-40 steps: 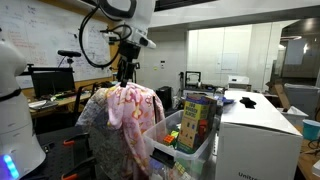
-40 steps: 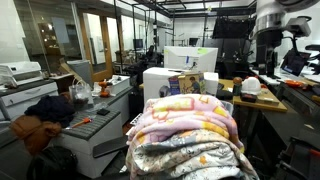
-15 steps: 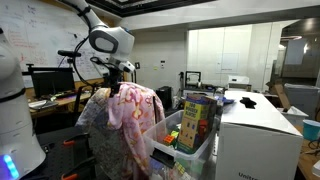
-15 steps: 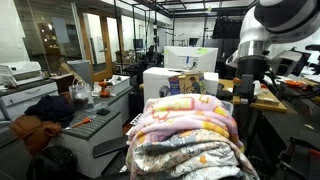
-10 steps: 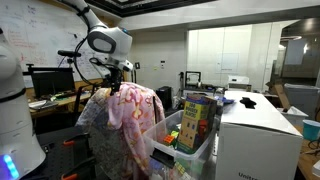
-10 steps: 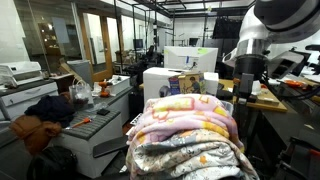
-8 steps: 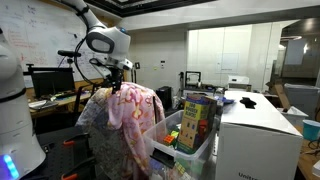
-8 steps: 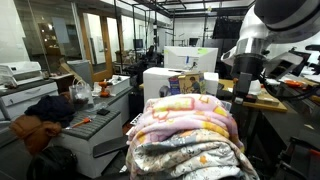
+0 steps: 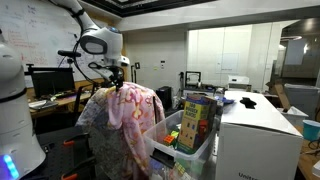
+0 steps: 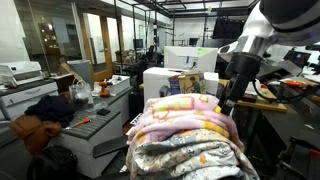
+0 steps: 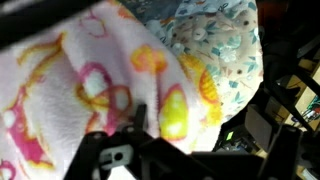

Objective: Put the fleece on the boxes

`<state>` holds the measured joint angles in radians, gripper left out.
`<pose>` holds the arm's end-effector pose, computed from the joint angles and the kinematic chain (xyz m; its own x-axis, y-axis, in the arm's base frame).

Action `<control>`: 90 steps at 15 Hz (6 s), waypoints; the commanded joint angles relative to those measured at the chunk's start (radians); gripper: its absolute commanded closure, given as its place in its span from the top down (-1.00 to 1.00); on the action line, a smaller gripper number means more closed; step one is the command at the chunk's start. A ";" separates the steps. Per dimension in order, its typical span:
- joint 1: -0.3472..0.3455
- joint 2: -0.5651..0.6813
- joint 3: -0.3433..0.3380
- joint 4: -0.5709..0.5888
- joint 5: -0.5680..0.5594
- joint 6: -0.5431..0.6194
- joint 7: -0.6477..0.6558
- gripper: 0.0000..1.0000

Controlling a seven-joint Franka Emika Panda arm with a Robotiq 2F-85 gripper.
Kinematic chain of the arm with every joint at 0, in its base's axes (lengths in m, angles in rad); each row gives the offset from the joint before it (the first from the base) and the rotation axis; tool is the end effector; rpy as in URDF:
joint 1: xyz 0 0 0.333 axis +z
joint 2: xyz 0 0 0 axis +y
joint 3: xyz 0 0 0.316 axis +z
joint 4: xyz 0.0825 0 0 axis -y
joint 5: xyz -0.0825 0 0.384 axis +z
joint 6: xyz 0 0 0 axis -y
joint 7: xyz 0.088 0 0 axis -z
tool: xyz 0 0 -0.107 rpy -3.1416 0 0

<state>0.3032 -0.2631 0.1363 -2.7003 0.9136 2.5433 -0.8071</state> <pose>0.3709 0.1609 0.3196 0.8661 0.4016 0.2975 0.4948 -0.7731 -0.3968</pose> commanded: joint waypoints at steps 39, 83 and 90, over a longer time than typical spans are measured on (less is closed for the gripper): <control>0.054 0.215 -0.002 0.024 0.875 0.337 -1.177 0.47; -0.220 0.021 -0.170 0.602 -0.577 -0.117 0.624 -0.93; -0.227 -0.090 -0.113 0.586 -0.668 -0.190 0.786 -0.93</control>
<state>0.0847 -0.2727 -0.0118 -2.0993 0.2963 2.4267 -0.1127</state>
